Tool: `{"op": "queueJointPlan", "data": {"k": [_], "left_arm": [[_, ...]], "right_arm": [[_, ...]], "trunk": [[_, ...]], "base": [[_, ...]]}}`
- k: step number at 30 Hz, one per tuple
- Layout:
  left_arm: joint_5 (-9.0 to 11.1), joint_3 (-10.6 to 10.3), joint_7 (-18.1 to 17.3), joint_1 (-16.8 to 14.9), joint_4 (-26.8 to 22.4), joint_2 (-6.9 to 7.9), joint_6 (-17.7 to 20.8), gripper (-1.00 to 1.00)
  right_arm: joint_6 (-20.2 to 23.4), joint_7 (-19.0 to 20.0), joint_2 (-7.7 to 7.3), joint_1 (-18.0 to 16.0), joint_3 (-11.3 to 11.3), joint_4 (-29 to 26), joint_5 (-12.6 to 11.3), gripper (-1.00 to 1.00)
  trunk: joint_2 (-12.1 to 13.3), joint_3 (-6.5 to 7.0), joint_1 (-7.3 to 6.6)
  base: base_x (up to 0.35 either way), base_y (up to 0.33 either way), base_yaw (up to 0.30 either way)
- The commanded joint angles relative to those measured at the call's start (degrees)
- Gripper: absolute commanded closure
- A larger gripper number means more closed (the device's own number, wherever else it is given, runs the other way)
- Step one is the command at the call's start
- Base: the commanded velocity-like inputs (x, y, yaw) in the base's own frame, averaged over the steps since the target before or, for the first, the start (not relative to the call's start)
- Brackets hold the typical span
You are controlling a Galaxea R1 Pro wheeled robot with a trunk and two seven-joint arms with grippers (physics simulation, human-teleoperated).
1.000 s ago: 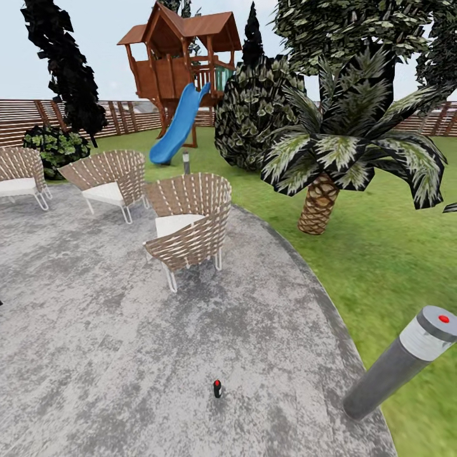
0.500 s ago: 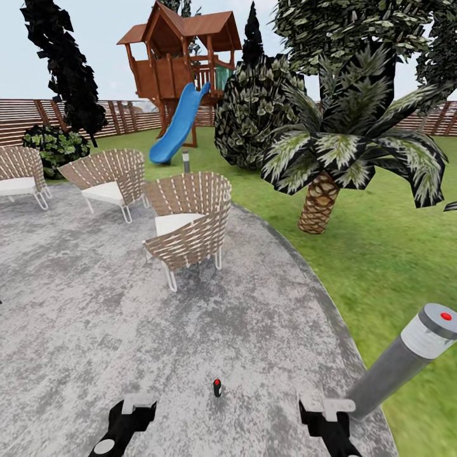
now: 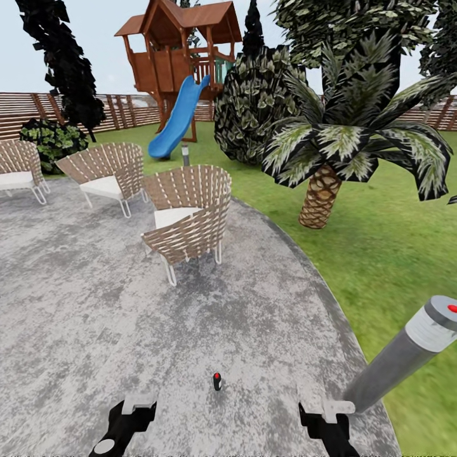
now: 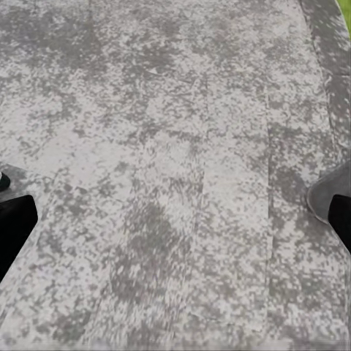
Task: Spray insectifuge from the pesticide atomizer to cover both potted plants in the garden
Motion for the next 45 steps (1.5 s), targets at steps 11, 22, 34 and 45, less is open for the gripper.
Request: {"op": "queueJointPlan", "data": {"k": [11,22,34,45], "left_arm": [[0.2,-0.5,0.3,-0.1,-0.3,-0.10,-0.1,-1.00],[0.3,-0.4,0.2,-2.0,-0.3,-0.05,1.6,-1.00],[0.2,-0.4,0.3,-2.1,-0.2,0.02,1.7,-1.00],[0.2,-0.4,0.3,-2.1,0.0,0.03,1.6,-1.00]], "right_arm": [[-0.3,-0.1,0.08,0.0,0.0,3.7,0.0,-1.00],[-0.3,0.0,0.08,0.0,0.1,3.8,-0.1,-1.00],[-0.3,0.0,0.08,0.0,0.2,3.9,-0.1,-1.00],[-0.3,-0.1,0.09,0.0,0.2,3.8,-0.1,-1.00]], "trunk": [[-4.4,-3.01,2.42],[-8.9,-5.80,4.83],[-13.7,-8.57,7.47],[-18.1,-10.56,9.88]], "base": [[0.000,0.000,-0.044],[0.000,0.000,-0.197],[0.000,0.000,-0.151],[0.000,0.000,-0.004]]}}
